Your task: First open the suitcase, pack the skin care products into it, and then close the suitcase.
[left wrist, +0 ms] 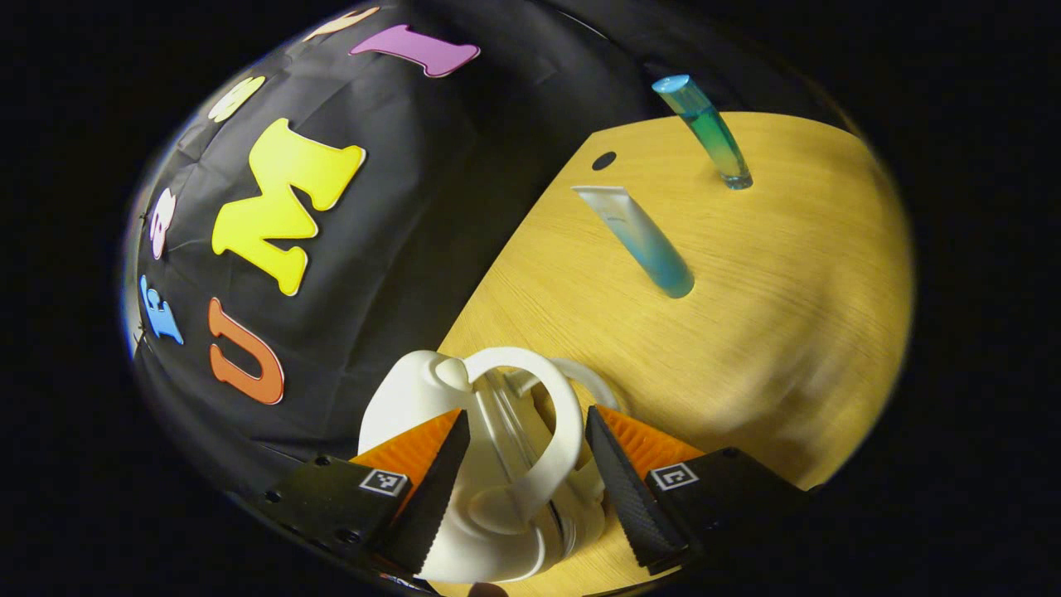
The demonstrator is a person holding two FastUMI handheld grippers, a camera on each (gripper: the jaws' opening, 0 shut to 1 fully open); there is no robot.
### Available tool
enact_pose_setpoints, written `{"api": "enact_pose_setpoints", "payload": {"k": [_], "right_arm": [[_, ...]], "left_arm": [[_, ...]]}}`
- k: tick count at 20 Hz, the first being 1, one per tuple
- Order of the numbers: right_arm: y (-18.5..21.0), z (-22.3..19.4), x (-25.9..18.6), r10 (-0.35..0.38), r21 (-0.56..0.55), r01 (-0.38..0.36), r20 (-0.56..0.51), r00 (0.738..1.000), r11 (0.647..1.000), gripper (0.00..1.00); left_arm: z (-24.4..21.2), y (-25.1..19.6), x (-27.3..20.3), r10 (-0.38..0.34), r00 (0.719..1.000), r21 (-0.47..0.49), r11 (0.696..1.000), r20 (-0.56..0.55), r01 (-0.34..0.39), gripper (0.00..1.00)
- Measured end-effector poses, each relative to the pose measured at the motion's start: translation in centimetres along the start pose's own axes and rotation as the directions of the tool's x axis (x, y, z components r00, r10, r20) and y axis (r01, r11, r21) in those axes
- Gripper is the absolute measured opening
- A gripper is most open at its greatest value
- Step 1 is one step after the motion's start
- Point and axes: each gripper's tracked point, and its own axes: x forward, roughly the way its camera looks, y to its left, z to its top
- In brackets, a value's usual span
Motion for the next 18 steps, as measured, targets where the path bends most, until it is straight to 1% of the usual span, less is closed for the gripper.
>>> {"api": "enact_pose_setpoints", "payload": {"k": [1,2,3,5,6,8,9,10,11,13,14,16,18], "right_arm": [[-0.1,-0.3,0.2,0.006,0.0,-0.006,-0.004,1.0,1.0,0.79],[-0.1,-0.5,0.4,0.011,-0.002,-0.011,-0.009,1.0,1.0,0.79],[-0.3,-0.7,0.5,0.017,0.0,-0.017,-0.012,1.0,1.0,0.79],[-0.6,-0.7,0.6,0.029,0.001,-0.029,-0.011,1.0,1.0,0.79],[-0.8,-0.6,0.6,0.03,-0.003,-0.03,-0.006,1.0,1.0,0.79],[-1.5,-0.3,0.6,0.029,-0.006,-0.029,0.005,1.0,1.0,0.8],[-1.7,-0.4,0.6,0.027,-0.008,-0.027,0.005,1.0,1.0,0.8],[-1.8,-0.4,0.7,0.023,-0.011,-0.023,0.002,1.0,1.0,0.8],[-2.0,-0.4,0.7,0.013,-0.01,-0.013,0.002,1.0,1.0,0.79],[-2.0,0.1,0.4,-0.001,0.0,0.001,0.012,1.0,1.0,0.8],[-1.7,0.3,0.3,-0.004,0.002,0.004,0.016,1.0,1.0,0.8],[-0.7,0.4,0.2,-0.006,-0.001,0.006,0.018,1.0,1.0,0.79],[0.7,0.9,-0.2,0.0,-0.009,0.001,0.03,1.0,1.0,0.8]], "left_arm": [[-0.1,0.6,0.4,0.012,1.0,0.013,1.0,-0.013,-0.012,0.86],[0.1,1.0,0.7,0.026,0.999,0.028,0.999,-0.022,-0.026,0.73],[-0.1,0.9,0.9,0.025,0.999,0.037,0.999,-0.035,-0.024,0.71],[-0.4,-0.5,1.0,0.008,0.998,0.045,0.999,-0.058,-0.006,0.58],[-0.3,-0.9,0.7,0.005,0.998,0.048,0.999,-0.064,-0.002,0.44],[-0.2,-1.0,0.7,0.006,0.998,0.058,0.998,-0.07,-0.002,0.29],[-0.1,-1.0,0.7,0.008,0.998,0.059,0.998,-0.069,-0.004,0.28],[0.1,-0.7,0.5,0.009,0.998,0.062,0.998,-0.067,-0.005,0.23],[0.4,-0.6,0.5,0.008,0.998,0.056,0.998,-0.062,-0.004,0.21],[1.3,0.2,-0.1,0.016,1.0,0.025,1.0,-0.025,-0.016,0.13],[1.3,0.4,-0.2,0.008,1.0,-0.002,1.0,-0.018,-0.008,0.07],[1.6,1.1,-0.8,-0.017,1.0,-0.064,0.998,-0.001,0.017,0.03],[2.1,2.2,-1.7,-0.029,0.999,-0.137,0.99,0.027,0.033,0.03]]}}
